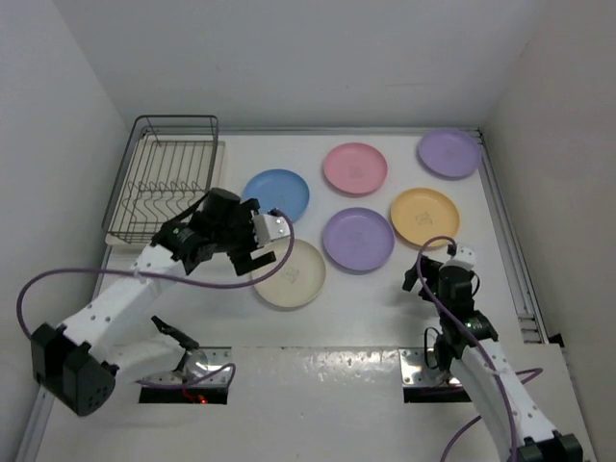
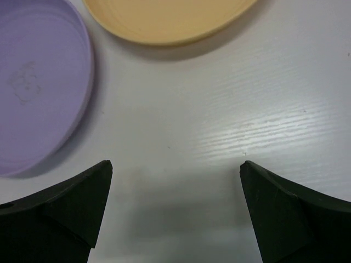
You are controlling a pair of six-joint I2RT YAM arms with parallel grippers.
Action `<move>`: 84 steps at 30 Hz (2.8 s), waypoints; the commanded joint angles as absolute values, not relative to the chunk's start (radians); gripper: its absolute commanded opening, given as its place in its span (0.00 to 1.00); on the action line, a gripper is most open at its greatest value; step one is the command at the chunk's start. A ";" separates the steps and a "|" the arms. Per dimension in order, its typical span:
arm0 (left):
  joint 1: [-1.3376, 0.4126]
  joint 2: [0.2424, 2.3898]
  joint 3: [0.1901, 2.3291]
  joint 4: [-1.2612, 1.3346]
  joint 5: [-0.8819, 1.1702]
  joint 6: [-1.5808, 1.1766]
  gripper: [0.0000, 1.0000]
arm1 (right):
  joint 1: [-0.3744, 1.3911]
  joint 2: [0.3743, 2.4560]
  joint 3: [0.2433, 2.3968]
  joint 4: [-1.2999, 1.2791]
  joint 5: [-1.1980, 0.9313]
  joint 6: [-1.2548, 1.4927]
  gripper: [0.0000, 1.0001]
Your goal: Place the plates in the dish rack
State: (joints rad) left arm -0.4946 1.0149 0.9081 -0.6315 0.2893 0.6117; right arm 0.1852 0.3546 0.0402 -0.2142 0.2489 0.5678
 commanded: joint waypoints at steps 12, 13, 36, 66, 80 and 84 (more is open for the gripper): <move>-0.433 1.494 1.250 -0.936 0.328 0.511 0.96 | 0.193 0.845 0.199 0.112 0.158 0.500 1.00; -0.402 1.532 1.262 -0.927 0.363 0.496 0.93 | 0.195 0.847 0.199 0.118 0.158 0.503 1.00; -0.287 1.890 1.183 -0.727 0.339 0.216 0.31 | 0.213 0.540 0.136 -0.049 0.222 0.518 1.00; -0.037 1.352 1.501 -0.225 -1.204 0.498 0.00 | 0.213 0.603 0.192 0.029 0.255 0.499 1.00; 0.189 1.411 1.267 0.108 -1.097 0.456 0.00 | 0.216 0.673 0.350 -0.086 0.218 0.408 1.00; 0.166 1.422 1.276 0.008 -1.088 0.359 0.00 | 0.216 0.660 0.345 -0.095 0.236 0.449 1.00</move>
